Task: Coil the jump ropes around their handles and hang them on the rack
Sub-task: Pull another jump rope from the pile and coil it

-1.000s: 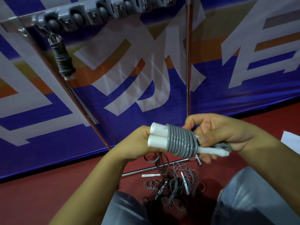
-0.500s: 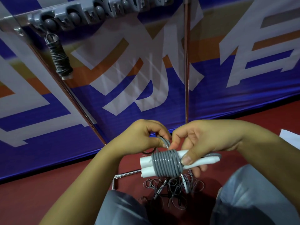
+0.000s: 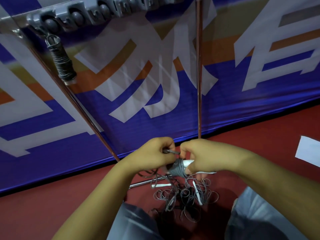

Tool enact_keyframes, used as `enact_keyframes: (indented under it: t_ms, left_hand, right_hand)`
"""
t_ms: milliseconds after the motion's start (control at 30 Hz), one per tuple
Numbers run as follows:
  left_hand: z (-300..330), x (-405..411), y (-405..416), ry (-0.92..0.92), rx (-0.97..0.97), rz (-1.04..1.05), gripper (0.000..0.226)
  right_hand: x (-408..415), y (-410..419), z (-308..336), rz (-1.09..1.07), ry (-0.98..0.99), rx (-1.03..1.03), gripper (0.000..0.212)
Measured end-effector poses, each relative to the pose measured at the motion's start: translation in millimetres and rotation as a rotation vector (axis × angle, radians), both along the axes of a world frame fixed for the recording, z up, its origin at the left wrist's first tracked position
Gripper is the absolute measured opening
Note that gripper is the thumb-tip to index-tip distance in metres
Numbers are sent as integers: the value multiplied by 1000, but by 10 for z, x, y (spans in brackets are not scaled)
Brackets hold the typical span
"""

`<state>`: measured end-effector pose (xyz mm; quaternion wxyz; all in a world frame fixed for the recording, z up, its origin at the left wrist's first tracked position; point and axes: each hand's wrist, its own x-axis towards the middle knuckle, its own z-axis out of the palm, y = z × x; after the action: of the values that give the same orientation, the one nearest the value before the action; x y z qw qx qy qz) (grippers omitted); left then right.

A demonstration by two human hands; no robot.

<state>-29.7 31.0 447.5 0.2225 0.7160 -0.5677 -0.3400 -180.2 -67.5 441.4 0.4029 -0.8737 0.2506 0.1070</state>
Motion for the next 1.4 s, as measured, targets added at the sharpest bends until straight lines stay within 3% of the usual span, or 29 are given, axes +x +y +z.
enact_keyframes:
  t_ms: [100, 200, 333, 633, 900, 1067, 1233, 1400]
  left_hand:
    - [-36, -75, 26, 47, -5, 61, 23]
    - [-95, -155, 51, -28, -82, 133, 33]
    - [-102, -224, 99, -71, -162, 188, 28]
    - [-3, -359, 129, -162, -267, 239, 25]
    - [-97, -513, 175, -305, -481, 255, 24]
    - [-102, -468, 196, -321, -621, 285, 23]
    - [-107, -456, 213, -365, -767, 280, 29]
    - [-44, -471, 196, -397, -873, 245, 30]
  right_hand:
    - [-3, -15, -15, -89, -74, -44, 21]
    - [-19, -7, -22, -111, -125, -52, 20]
    - [-63, 36, 15, -144, -169, 39, 23]
    - [-91, 67, 99, -134, -225, -90, 25]
    - [-116, 69, 136, -177, -312, -43, 26]
    - [-131, 96, 181, -271, -430, 101, 27]
    - [-151, 134, 209, -275, -485, 188, 43]
    - [-139, 143, 192, -291, -581, 225, 28]
